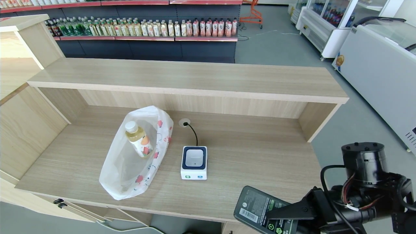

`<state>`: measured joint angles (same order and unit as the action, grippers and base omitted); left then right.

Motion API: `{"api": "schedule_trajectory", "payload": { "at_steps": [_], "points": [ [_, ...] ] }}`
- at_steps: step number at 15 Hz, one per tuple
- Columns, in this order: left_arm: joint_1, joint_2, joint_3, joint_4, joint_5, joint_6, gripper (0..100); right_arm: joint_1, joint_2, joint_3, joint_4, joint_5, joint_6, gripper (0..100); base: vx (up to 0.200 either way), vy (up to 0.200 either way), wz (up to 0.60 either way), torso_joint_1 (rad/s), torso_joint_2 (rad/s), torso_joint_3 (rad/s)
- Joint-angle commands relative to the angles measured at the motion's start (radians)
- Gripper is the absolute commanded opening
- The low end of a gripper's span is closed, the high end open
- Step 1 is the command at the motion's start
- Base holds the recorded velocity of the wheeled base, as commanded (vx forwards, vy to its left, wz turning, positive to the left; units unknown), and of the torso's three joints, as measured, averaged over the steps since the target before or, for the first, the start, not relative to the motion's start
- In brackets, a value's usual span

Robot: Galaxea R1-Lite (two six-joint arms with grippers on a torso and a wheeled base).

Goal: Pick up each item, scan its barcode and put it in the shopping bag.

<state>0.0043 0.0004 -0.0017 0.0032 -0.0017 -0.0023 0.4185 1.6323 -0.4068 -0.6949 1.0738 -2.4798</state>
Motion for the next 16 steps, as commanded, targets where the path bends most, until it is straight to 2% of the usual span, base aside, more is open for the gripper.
{"api": "schedule_trajectory", "payload": {
  "at_steps": [1,4,11,13,16],
  "points": [
    [0.000,0.000,0.000,0.000,0.000,-0.001,100,0.013,0.012,-0.009,0.000,0.001,-0.001,0,0.000,0.000,0.00,0.000,0.00,0.000],
    [0.000,0.000,0.000,0.000,0.000,0.001,100,0.009,0.047,-0.038,-0.035,0.005,-0.016,0,0.000,0.000,0.00,0.000,0.00,0.000],
    [0.000,0.000,0.000,0.000,0.000,-0.001,100,0.040,0.170,-0.067,-0.236,0.003,-0.018,0,0.000,0.000,0.00,0.000,0.00,0.000],
    [0.000,0.000,0.000,0.000,0.000,-0.001,100,0.055,0.225,-0.145,-0.295,0.001,-0.016,0,0.000,0.000,0.00,0.000,0.00,0.000],
    [0.000,0.000,0.000,0.000,0.000,-0.001,100,0.074,0.277,-0.211,-0.296,0.001,-0.016,0,0.000,0.000,0.00,0.000,0.00,0.000]
  ]
}}
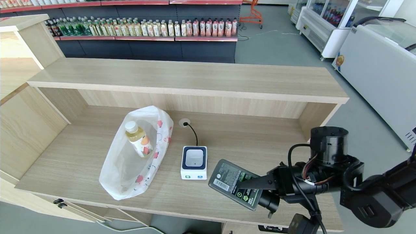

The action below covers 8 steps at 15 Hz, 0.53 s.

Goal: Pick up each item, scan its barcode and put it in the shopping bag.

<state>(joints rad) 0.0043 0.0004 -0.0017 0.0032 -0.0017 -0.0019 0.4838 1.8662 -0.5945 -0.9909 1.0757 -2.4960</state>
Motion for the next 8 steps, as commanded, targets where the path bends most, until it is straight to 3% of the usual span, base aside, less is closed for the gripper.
{"api": "schedule_trajectory", "payload": {
  "at_steps": [1,8],
  "points": [
    [0.000,0.000,0.000,0.000,0.000,-0.001,100,0.010,0.061,-0.027,-0.006,0.001,-0.001,0,0.000,0.000,0.00,0.000,0.00,0.000],
    [0.000,0.000,0.000,0.000,0.000,0.000,100,0.030,0.163,-0.094,-0.057,0.001,0.003,0,0.000,0.000,0.00,0.000,0.00,0.000]
  ]
}}
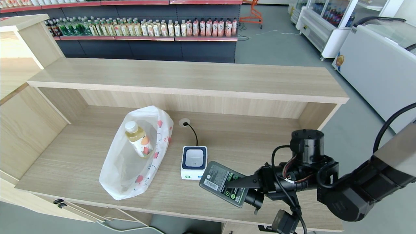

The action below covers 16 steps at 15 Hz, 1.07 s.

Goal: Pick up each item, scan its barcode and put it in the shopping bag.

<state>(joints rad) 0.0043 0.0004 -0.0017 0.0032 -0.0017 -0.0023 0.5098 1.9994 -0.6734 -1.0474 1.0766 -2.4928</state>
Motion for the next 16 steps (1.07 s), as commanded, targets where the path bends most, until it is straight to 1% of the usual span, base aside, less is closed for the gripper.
{"api": "schedule_trajectory", "payload": {
  "at_steps": [1,4,12,16],
  "points": [
    [0.000,0.000,0.000,0.000,0.000,-0.001,100,0.010,0.039,-0.031,0.000,0.002,-0.001,0,0.000,0.000,0.00,0.000,0.00,0.000],
    [0.000,0.000,0.000,0.000,0.000,0.001,100,0.033,0.065,-0.060,0.000,0.002,0.003,0,0.000,0.000,0.00,0.000,0.00,0.000],
    [0.000,0.000,0.000,0.000,0.000,-0.001,100,0.035,0.082,-0.077,0.003,0.002,0.005,0,0.000,0.000,0.00,0.000,0.00,0.000],
    [0.000,0.000,0.000,0.000,0.000,-0.001,100,0.035,0.082,-0.149,0.003,0.002,0.003,0,0.000,0.000,0.00,0.000,0.00,0.000]
  ]
}}
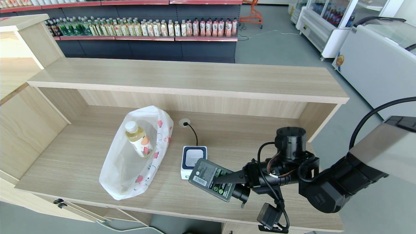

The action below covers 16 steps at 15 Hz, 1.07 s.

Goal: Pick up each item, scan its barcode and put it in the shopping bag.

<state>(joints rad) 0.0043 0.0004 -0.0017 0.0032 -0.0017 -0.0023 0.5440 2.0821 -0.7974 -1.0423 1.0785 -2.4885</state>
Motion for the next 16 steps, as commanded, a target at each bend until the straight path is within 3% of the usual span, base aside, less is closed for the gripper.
{"api": "schedule_trajectory", "payload": {
  "at_steps": [1,16],
  "points": [
    [0.002,0.000,0.000,0.000,0.000,-0.001,100,0.001,-0.001,-0.045,-0.002,0.000,-0.001,0,0.000,0.000,0.00,0.000,0.00,0.000],
    [0.000,0.000,0.000,0.000,0.000,0.001,100,0.001,0.007,-0.037,0.005,0.001,0.000,0,0.000,0.000,0.00,0.000,0.00,0.000]
  ]
}}
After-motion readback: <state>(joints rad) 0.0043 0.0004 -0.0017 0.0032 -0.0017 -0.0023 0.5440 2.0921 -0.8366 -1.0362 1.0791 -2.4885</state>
